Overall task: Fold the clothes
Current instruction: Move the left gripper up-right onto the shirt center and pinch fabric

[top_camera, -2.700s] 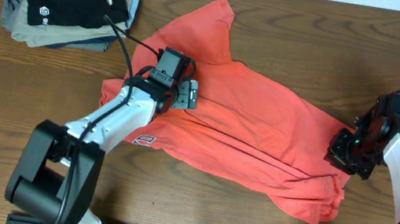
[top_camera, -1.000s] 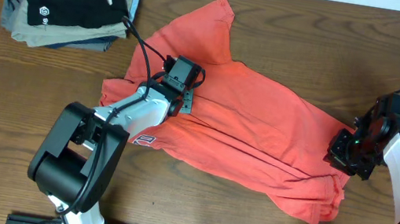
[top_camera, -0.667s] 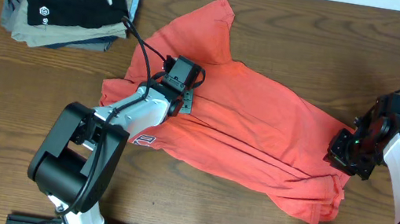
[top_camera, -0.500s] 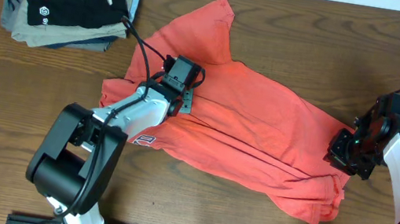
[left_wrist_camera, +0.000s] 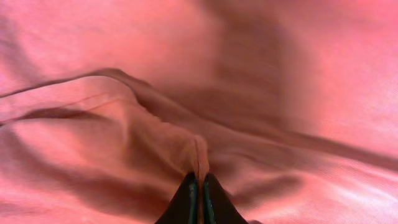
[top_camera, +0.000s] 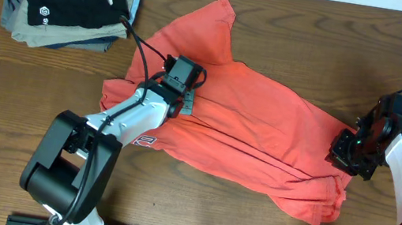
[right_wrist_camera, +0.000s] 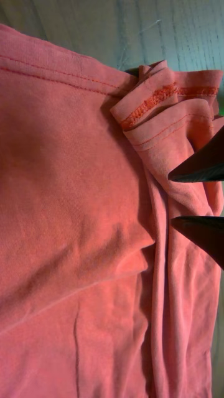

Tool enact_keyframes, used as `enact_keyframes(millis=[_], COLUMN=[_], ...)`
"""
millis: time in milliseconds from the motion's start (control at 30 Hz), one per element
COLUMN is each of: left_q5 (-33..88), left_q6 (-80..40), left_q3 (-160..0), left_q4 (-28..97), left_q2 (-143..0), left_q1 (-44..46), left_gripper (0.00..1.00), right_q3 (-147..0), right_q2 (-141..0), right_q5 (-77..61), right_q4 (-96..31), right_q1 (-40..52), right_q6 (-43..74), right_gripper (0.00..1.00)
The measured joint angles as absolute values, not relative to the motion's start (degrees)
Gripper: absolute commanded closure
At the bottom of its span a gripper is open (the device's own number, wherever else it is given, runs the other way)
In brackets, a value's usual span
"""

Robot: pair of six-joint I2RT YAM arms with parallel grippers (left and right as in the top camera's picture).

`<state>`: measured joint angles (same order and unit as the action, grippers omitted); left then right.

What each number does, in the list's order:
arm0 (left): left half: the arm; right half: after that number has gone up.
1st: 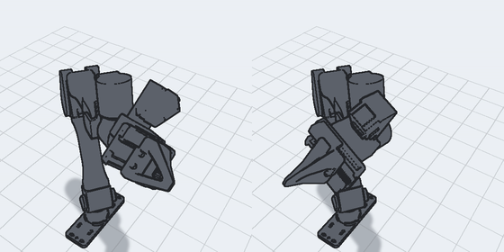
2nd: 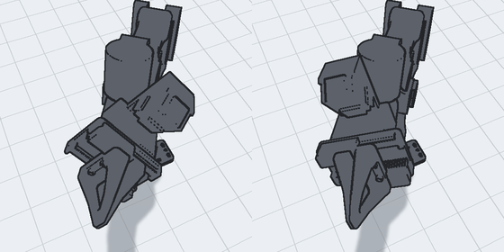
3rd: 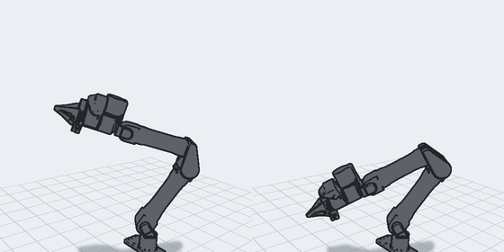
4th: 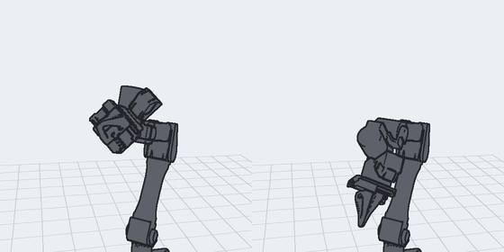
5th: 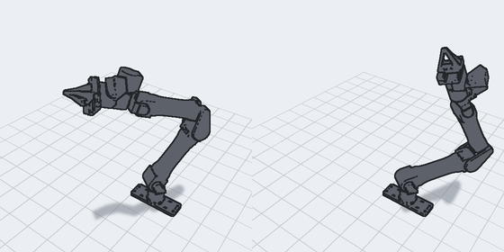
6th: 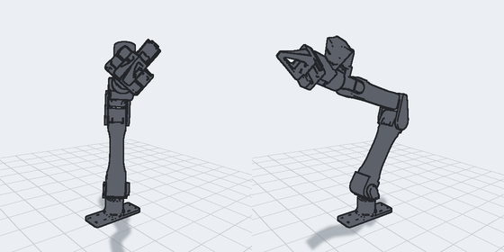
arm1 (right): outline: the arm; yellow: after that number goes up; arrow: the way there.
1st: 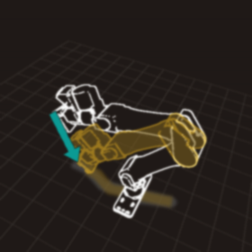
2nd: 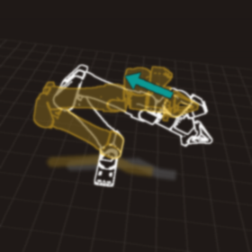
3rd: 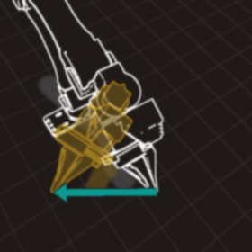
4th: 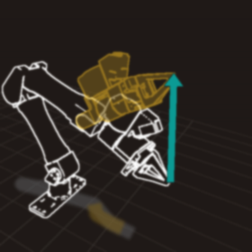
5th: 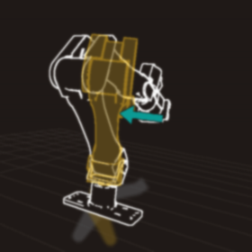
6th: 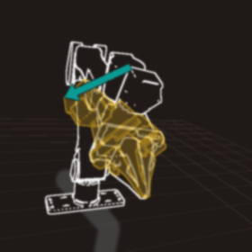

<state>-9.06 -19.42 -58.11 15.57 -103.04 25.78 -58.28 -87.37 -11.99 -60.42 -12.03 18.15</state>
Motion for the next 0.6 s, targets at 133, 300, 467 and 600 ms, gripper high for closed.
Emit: enact_keyframes(millis=[133, 300, 467, 600], left_q5=[-9.06, -9.04, -9.04, -9.02], left_q6=[-19.42, -19.42, -19.42, -19.42], left_q3=[-58.11, -58.11, -58.11, -58.11], left_q4=[15.57, 15.62, 15.81, 15.35], left_q2=[-103.04, -103.04, -102.78, -101.14], left_q1=[27.11, 27.59, 29.06, 31.79], left_gripper=[0.94, 0.94, 0.94, 0.94], right_q3=[-58.28, -58.28, -58.28, -58.28], right_q2=[-87.37, -87.37, -87.37, -87.37], right_q5=[-11.99, -11.99, -11.99, -11.99], right_q4=[-60.42, -60.45, -60.53, -60.55], right_q1=[-12.03, -12.03, -12.03, -12.03], right_q6=[18.15, 18.15, 18.15, 18.15], right_gripper=[0.82, 0.82, 0.82, 0.82])
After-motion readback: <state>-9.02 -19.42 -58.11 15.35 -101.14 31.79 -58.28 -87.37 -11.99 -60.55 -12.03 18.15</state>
